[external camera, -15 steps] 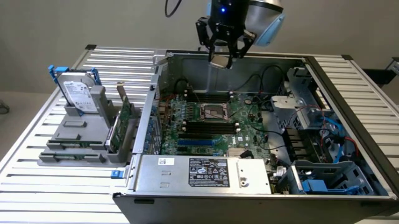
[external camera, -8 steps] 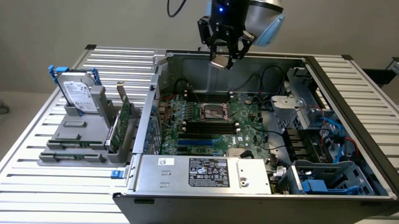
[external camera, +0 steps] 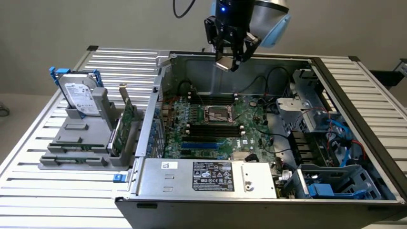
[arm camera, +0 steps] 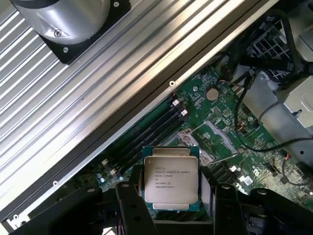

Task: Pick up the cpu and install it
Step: 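Place the cpu into insertion slot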

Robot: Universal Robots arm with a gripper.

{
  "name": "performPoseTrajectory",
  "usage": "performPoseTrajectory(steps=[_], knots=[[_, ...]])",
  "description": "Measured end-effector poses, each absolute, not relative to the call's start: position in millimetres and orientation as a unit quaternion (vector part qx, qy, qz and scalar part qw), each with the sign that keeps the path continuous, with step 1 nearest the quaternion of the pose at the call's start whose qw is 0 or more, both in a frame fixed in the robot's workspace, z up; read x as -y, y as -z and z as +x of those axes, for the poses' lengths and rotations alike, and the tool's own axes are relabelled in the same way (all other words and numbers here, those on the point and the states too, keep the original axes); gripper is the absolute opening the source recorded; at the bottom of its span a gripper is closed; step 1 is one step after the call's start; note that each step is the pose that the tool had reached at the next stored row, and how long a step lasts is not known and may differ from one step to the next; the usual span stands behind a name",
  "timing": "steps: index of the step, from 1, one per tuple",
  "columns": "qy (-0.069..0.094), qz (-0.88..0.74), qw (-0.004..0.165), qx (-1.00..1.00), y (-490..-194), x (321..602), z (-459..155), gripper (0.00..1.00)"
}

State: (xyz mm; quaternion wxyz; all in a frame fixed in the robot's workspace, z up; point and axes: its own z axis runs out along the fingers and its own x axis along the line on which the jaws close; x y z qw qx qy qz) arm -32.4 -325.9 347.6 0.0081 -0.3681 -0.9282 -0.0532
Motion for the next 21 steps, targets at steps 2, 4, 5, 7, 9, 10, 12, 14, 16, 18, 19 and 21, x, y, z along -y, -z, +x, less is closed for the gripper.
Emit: performPoseTrajectory(steps=[2,4,5,7,9,10,12,14,16,18,19,21], knots=[[0.053,-0.386,0.007,0.921,-347.6,325.9,-32.4,0.55],[0.053,-0.402,0.006,0.914,-347.6,325.9,-32.4,0.55],[0.053,-0.41,0.006,0.91,-347.5,325.9,-32.4,0.55],[0.054,-0.427,0.005,0.903,-347.5,325.9,-32.4,0.55],[0.054,-0.443,0.004,0.895,-347.3,325.9,-32.4,0.55],[0.054,-0.451,0.003,0.891,-347.3,325.9,-32.4,0.55],[0.054,-0.467,0.002,0.883,-347.0,325.9,-32.4,0.55],[0.054,-0.483,0.001,0.874,-346.3,325.9,-32.4,0.55],[0.054,-0.499,0.0,0.865,-345.6,325.9,-32.4,0.55],[0.054,-0.515,-0.001,0.856,-344.6,325.9,-32.4,0.55],[0.054,-0.522,-0.001,0.851,-344.2,325.9,-32.4,0.55],[0.054,-0.538,-0.002,0.841,-343.1,325.9,-32.4,0.55]])
